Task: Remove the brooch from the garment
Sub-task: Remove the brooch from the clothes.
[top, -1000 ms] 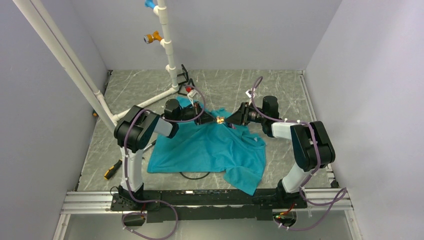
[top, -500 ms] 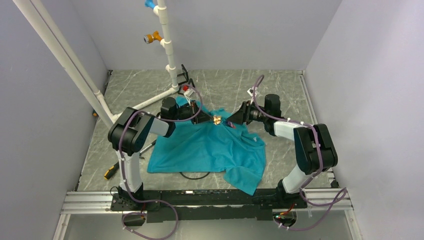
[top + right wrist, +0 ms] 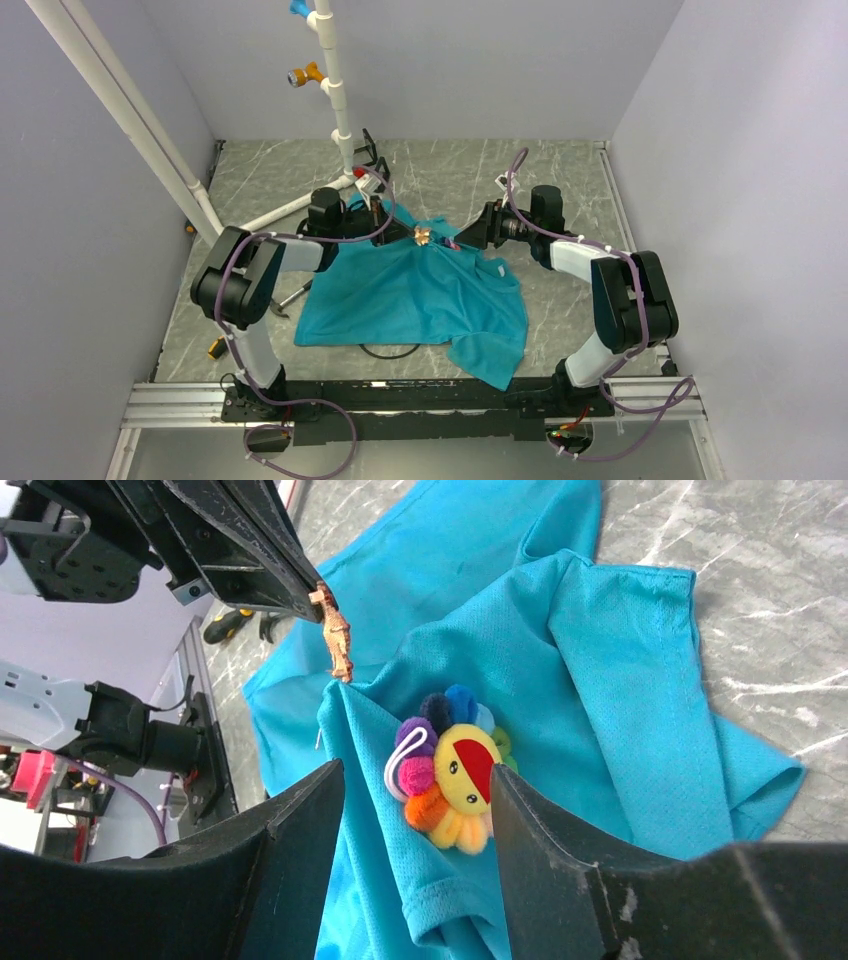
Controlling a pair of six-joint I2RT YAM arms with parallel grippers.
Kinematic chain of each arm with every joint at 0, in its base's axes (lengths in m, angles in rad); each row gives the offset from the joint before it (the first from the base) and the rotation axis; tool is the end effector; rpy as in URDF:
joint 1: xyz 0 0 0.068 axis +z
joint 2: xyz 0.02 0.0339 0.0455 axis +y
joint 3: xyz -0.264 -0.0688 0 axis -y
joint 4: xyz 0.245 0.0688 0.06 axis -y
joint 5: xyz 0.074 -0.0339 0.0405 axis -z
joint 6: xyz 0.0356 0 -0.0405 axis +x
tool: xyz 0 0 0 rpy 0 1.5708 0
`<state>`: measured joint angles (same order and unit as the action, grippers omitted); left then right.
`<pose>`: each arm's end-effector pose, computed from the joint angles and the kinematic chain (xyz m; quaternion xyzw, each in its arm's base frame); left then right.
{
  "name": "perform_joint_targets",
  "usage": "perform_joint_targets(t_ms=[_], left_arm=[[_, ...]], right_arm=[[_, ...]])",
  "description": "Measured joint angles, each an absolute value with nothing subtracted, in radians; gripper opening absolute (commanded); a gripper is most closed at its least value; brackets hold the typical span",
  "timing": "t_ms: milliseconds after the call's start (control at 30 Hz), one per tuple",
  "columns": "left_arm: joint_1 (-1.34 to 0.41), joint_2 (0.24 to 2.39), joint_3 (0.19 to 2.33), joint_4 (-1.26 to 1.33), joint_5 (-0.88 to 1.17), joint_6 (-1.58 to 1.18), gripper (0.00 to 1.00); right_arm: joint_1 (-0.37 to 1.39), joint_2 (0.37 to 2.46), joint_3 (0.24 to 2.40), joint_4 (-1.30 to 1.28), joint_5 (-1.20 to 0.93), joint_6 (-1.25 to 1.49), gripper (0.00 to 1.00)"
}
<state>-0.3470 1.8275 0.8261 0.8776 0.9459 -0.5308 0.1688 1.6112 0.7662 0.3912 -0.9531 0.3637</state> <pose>0.3322 -0.1509 0.1831 0.2391 0.6921 -0.5595 0.3884 0.3137 0.0829 0.1924 -0.1686 0.7736 0.4992 0.3519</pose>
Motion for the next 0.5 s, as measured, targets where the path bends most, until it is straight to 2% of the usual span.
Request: perform_joint_targets(t_ms=[500], left_arm=[[-0.341, 1.704, 0.817, 0.580, 0.695, -0.273, 0.00]], right_arm=[[0.169, 1.586, 0.776, 0.336, -0.957, 0.313, 0.58]])
